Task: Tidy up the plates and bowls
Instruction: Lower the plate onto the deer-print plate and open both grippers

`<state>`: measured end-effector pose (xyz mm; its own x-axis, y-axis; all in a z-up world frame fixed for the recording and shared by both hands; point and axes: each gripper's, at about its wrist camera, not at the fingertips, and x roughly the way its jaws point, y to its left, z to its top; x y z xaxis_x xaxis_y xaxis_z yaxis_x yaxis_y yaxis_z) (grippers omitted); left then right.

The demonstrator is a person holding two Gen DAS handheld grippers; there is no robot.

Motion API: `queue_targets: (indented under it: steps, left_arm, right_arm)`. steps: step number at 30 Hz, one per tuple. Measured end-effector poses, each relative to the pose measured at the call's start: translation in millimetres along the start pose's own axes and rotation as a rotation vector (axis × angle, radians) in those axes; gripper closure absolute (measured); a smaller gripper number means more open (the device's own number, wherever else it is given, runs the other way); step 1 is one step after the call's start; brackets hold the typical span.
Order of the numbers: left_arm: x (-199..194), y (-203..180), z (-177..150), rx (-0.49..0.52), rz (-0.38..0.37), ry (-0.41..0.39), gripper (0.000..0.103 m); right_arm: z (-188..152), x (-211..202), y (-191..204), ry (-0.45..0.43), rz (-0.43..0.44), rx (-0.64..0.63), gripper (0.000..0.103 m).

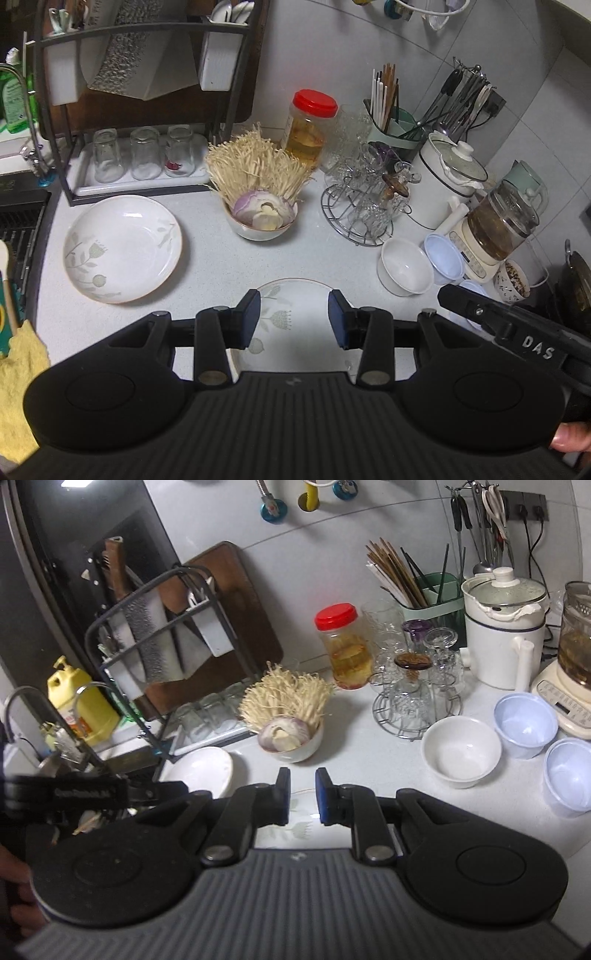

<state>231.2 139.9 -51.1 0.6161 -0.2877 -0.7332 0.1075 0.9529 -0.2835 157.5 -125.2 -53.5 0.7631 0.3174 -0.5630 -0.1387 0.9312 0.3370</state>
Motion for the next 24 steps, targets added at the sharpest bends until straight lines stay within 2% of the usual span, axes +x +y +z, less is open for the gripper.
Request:
queue_targets:
  steps: [9, 19, 24]
  left_arm:
    - [-25.5, 0.0, -22.8, -0.056, 0.009, -0.028, 0.057]
    - [-55.4, 17.2, -54.0, -0.007, -0.008, -0.019, 0.057]
    - [-66.1, 20.8, -60.8, -0.021, -0.017, -0.030, 0.057]
  right_arm:
    - [-8.8, -20.3, 13.9, 0.016, 0.029, -0.046, 0.085]
    - [-40.2, -52.1, 46.2, -0.032, -0.008, -0.057, 0.085]
    - [-46.5, -60.2, 49.9, -0.027, -0.009, -0.075, 0.085]
